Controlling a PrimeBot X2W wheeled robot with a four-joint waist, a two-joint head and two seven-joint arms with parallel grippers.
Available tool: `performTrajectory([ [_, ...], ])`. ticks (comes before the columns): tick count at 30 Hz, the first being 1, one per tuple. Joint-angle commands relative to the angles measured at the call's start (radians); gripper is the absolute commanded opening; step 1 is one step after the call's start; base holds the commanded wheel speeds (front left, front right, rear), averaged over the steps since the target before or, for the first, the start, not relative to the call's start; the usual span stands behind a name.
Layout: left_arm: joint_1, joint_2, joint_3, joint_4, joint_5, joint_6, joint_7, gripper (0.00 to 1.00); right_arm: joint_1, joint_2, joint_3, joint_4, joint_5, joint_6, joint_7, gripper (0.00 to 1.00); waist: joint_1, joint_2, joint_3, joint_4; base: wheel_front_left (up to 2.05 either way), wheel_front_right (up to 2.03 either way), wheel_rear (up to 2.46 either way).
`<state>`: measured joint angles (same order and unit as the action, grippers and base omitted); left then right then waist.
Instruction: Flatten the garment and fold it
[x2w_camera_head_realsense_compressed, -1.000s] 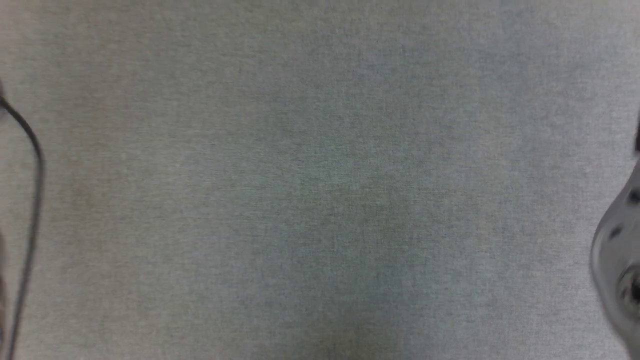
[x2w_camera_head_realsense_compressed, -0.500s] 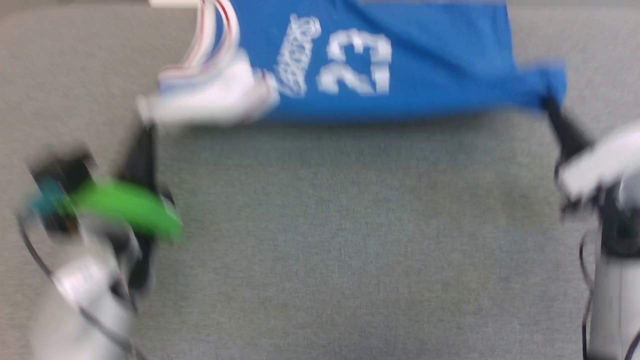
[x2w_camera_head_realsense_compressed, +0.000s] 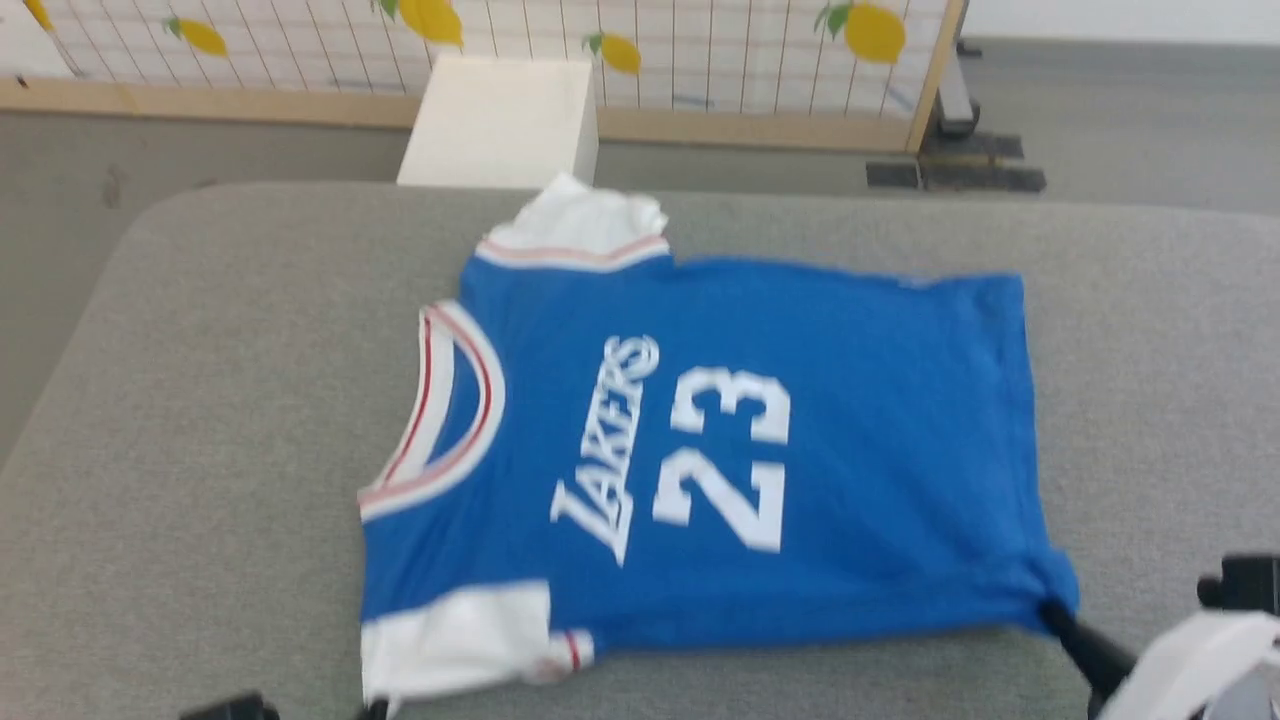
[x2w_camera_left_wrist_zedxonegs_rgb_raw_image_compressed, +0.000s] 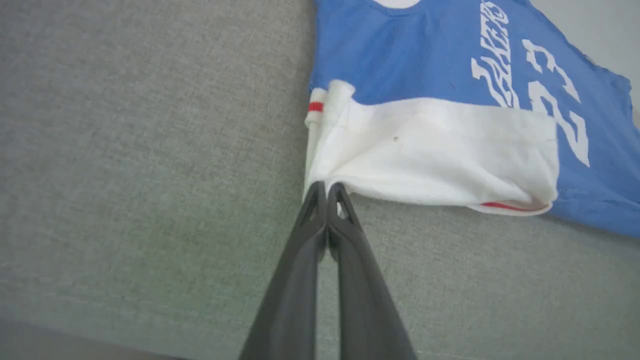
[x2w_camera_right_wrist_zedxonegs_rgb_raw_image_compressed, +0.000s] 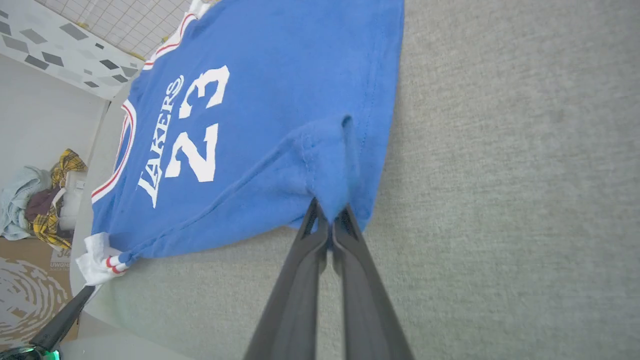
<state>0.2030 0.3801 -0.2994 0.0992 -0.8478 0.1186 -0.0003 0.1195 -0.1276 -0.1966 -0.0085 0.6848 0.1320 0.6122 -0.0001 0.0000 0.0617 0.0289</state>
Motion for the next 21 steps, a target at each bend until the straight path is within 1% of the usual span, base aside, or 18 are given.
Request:
performTrajectory([
  [1, 0.041, 0.002, 0.009, -0.014, -0.026, 0.017, 0.019, 0.00, 0.030, -0.011, 0.001, -0.013, 0.004, -0.001, 0.016, 0.00, 0.0001, 0.0000, -0.038, 0.008, 0.00, 0.00, 0.00],
  [4, 0.107, 0.005, 0.012, -0.049, -0.066, 0.040, 0.066, 0.00, 0.087, -0.033, 0.002, -0.026, -0.012, -0.001, 0.049, 0.00, 0.0001, 0.0000, -0.044, 0.006, 0.00, 0.00, 0.00],
  [8, 0.174, 0.016, 0.014, -0.114, -0.099, 0.070, 0.117, 0.00, 0.135, -0.040, -0.019, -0.026, -0.024, -0.001, 0.095, 0.00, 0.0001, 0.0000, -0.052, 0.002, 0.00, 0.00, 0.00],
  [10, 0.188, 0.025, 0.022, -0.148, -0.102, 0.082, 0.121, 0.00, 0.148, -0.042, -0.023, -0.031, -0.032, -0.001, 0.118, 0.00, 0.0001, 0.0000, -0.053, 0.001, 0.00, 0.00, 0.00],
  [12, 0.183, 0.032, 0.038, -0.179, -0.092, 0.091, 0.104, 0.00, 0.144, -0.034, -0.037, -0.045, -0.033, -0.001, 0.111, 0.00, 0.0001, 0.0000, -0.051, 0.000, 0.00, 0.00, 0.00],
  [17, 0.103, 0.066, 0.049, -0.232, -0.029, 0.077, 0.062, 0.00, 0.097, -0.025, -0.039, -0.086, -0.049, -0.001, 0.073, 0.00, 0.0001, 0.0000, -0.035, -0.005, 0.00, 0.00, 0.00],
  [21, -0.002, 0.088, 0.032, -0.234, 0.017, 0.056, 0.064, 0.00, 0.045, -0.033, -0.027, -0.096, -0.075, -0.001, 0.057, 0.00, 0.0001, 0.0000, -0.011, -0.015, 0.00, 0.00, 0.00],
])
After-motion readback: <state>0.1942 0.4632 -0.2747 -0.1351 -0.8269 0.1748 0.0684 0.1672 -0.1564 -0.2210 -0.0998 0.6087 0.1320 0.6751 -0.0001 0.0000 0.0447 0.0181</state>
